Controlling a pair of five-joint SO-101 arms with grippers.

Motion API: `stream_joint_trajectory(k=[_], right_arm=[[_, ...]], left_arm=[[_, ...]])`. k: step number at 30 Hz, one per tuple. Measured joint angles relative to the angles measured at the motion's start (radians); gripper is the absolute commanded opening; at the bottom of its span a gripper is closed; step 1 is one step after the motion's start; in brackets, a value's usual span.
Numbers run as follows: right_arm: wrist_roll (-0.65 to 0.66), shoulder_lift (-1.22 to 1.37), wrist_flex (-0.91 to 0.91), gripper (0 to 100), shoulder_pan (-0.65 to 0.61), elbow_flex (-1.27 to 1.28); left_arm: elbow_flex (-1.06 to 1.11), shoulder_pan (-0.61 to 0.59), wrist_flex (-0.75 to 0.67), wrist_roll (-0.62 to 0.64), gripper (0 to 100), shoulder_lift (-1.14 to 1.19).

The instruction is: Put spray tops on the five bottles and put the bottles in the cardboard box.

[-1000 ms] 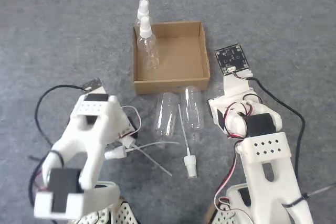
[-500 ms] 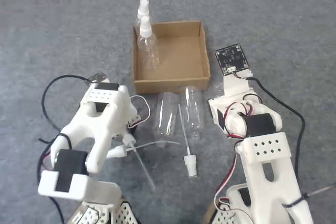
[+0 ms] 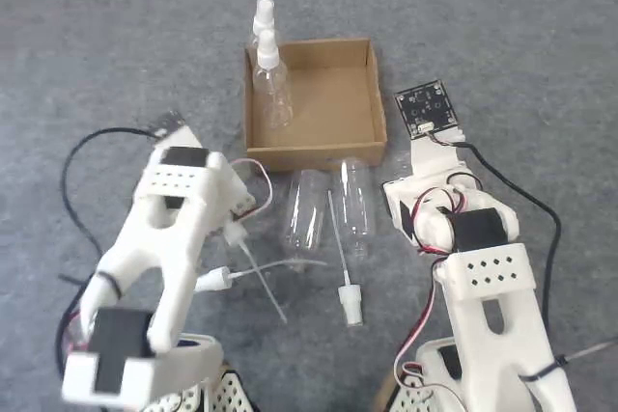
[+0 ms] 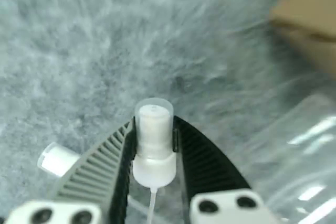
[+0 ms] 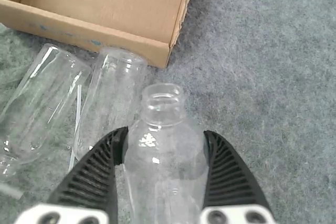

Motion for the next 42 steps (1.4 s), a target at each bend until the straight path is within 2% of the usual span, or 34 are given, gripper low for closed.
stream_joint_trajectory(k=[5, 13, 25, 35, 42], right_arm=[[0.0, 0.0, -0.008, 2.7, 0.0, 0.017], [0.0, 0.0, -0.009, 2.7, 0.0, 0.018], [0.0, 0.0, -0.009, 2.7, 0.0, 0.018], [0.0, 0.0, -0.009, 2.6, 0.0, 0.018], [0.0, -0.097, -0.006, 2.6, 0.0, 0.037]], left_arm=[[-0.002, -0.046, -0.066, 0.0, 1, -0.123], [-0.002, -0.084, -0.16, 0.0, 1, -0.152], [-0.095, -0.091, -0.164, 0.025, 1, -0.157], [-0.13, -0.126, -0.141, 0.063, 1, -0.439], [-0.13, -0.126, -0.195, 0.068, 1, -0.483]])
